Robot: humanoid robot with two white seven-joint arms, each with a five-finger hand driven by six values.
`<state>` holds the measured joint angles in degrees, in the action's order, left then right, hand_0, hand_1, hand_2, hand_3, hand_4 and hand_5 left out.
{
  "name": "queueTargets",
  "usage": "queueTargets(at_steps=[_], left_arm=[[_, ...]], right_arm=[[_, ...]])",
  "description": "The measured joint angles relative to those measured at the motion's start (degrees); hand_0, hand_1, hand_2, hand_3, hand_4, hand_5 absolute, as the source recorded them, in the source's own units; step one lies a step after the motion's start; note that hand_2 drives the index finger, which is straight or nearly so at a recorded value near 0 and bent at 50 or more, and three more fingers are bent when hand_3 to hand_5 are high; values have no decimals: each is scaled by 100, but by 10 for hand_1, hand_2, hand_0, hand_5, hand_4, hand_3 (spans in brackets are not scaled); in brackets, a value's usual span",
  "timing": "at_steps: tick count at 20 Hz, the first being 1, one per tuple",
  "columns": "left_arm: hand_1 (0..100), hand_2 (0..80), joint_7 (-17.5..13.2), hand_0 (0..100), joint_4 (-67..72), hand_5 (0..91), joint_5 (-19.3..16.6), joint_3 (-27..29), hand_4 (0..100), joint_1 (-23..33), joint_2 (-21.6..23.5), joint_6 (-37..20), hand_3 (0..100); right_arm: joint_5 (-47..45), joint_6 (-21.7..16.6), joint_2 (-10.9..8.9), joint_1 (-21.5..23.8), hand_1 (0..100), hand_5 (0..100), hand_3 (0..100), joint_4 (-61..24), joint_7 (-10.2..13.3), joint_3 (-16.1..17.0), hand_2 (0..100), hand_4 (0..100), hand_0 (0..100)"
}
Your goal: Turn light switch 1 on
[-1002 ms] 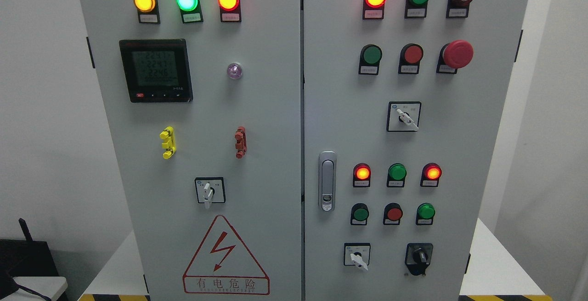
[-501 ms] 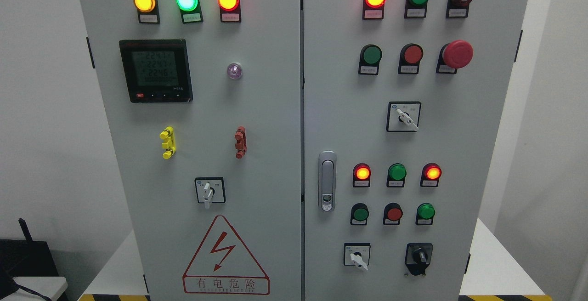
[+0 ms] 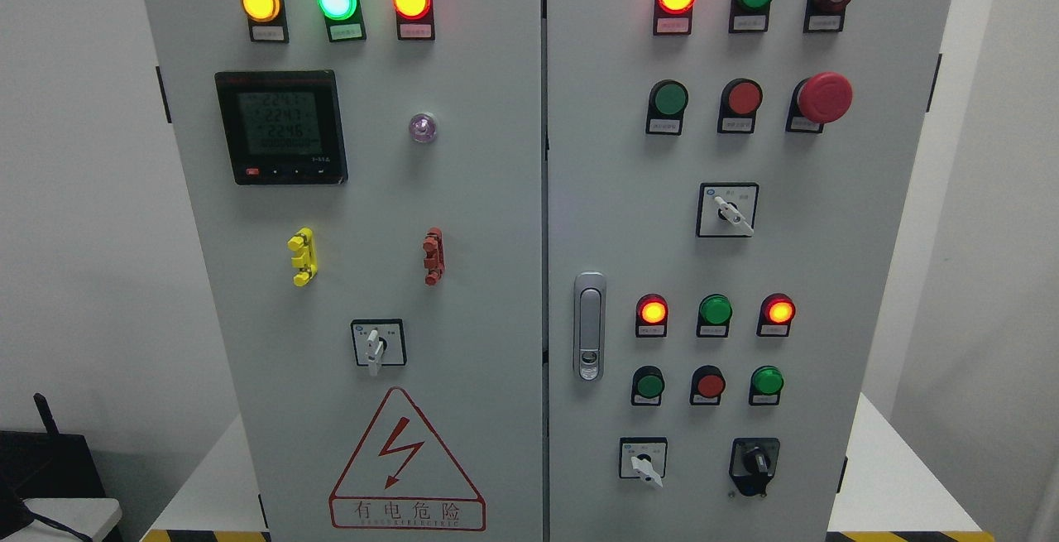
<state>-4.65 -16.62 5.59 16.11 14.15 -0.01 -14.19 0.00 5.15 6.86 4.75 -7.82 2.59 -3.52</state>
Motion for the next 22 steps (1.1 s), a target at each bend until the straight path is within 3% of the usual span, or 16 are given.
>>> queueTargets(at_steps=[10,13,17,22], left_arm=[[21,115,-16,549,-2024,201,-153,1451,515,461,51,-467,343],[65,182,-106,519,-2693,273,-182,1839,542,512,118,-520,352],[177,284,-133,301,-3600,569,-191,2220,623,540,175,-540,454],[251,343,-190,154,-4673,657,-176,2523,670,542,212,-876,525]], right_arm=[[0,0,0,0,389,0,0,0,0,0,0,0,120],[0,0,0,0,389,0,0,0,0,0,0,0,120],[0,0,0,0,389,0,0,0,0,0,0,0,120],[0,0,0,0,389,0,0,0,0,0,0,0,120]])
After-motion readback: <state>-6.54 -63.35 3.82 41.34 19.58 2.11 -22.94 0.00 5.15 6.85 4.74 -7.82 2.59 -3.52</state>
